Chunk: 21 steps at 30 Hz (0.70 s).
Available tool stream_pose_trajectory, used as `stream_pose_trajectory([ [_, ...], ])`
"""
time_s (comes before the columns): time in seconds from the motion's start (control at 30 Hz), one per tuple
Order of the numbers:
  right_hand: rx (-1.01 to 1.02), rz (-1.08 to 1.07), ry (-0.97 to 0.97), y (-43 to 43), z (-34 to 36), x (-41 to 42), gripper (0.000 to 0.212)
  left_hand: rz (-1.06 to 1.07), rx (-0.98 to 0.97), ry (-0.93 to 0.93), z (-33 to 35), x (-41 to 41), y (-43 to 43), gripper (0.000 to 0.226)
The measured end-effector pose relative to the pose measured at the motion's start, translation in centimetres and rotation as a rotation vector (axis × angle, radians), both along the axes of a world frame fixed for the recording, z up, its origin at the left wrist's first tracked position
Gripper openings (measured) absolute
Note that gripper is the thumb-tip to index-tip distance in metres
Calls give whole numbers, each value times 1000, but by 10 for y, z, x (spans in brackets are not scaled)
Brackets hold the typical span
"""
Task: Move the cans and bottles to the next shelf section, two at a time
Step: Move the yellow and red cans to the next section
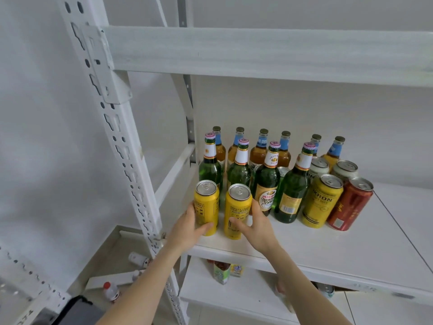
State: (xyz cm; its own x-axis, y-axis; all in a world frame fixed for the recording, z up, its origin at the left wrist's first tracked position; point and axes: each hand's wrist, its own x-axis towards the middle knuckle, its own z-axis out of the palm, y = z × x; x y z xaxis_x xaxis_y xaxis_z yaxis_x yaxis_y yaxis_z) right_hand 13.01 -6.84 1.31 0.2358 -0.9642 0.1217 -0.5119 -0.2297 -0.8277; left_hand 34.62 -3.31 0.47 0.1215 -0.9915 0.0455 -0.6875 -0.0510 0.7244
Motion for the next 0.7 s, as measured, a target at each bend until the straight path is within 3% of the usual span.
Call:
stream_pose_trajectory([
  [0.07,77,26,-116,-5,3,1,69,-14,82,202,0,2,-4,82],
  [0.2,187,51,-239,-17,3,3,60,22,185,403,-2,9,-16,89],
  [0.33,274,77,-347,-25,5,4,57,68,222,494,-3,10,-26,90],
  [0.5,338,79,-435,-30,8,2,56,56,211,594,0,7,-26,73],
  [0.7,494,63,-522,-13,10,1,31,18,260,692,0,3,-4,80],
])
